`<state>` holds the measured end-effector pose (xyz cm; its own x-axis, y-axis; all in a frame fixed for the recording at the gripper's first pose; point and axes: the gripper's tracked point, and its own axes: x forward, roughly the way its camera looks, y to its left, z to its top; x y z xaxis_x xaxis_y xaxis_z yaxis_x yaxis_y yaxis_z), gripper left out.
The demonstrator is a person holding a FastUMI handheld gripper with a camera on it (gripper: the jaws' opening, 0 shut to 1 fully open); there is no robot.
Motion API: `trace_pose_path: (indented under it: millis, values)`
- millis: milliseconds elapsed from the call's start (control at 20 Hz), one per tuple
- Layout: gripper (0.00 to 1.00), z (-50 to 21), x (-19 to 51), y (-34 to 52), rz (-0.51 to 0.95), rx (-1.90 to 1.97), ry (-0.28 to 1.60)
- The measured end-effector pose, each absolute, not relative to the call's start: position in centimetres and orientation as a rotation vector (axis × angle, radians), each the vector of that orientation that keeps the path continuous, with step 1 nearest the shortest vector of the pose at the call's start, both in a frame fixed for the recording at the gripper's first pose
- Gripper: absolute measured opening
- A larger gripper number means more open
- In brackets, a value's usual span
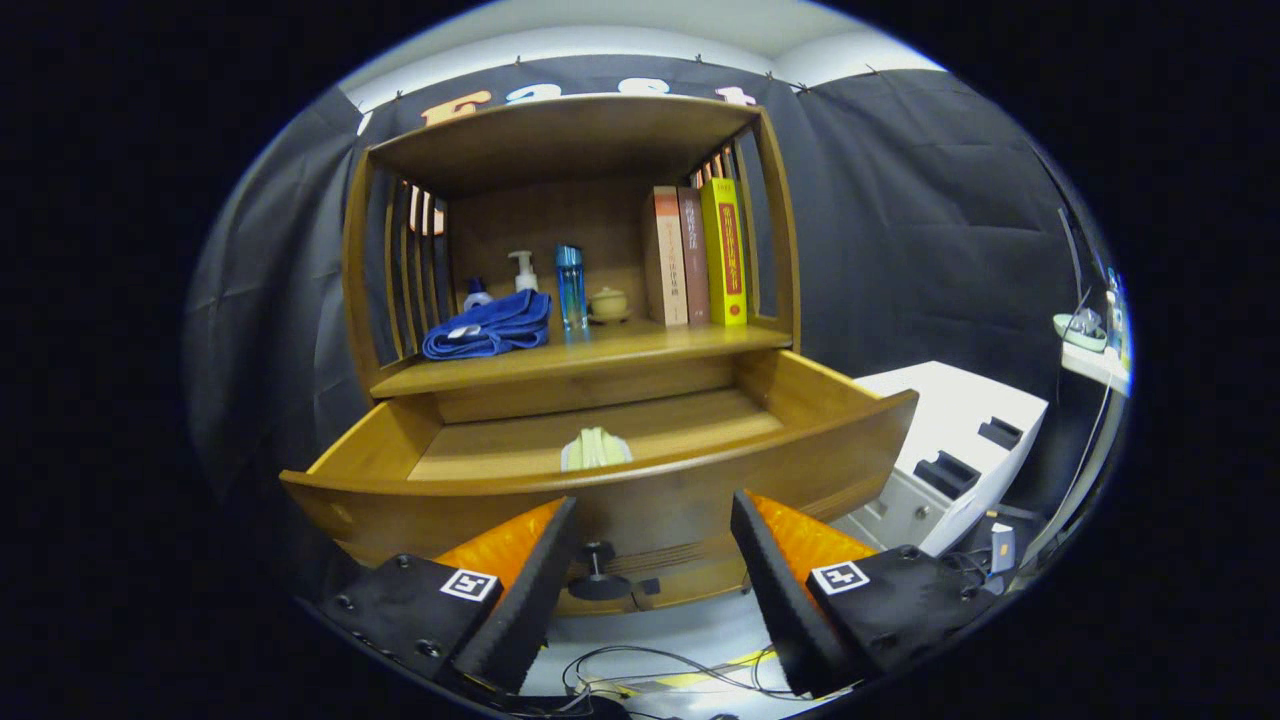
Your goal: Pull open the drawer, take out the items inside it, and place them on the countertop above the cabinet.
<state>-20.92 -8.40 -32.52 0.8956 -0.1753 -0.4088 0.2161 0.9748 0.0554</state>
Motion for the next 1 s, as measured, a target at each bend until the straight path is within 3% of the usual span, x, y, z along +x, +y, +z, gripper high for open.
trace_pose_path:
  millis: [450, 1000]
  values:
    - [0.99, -25.3, -13.7, -8.0, -0.140, 0.107, 0.374]
    - [0.97, -34.4, -3.2, -3.5, -0.045, 0.030, 0.685]
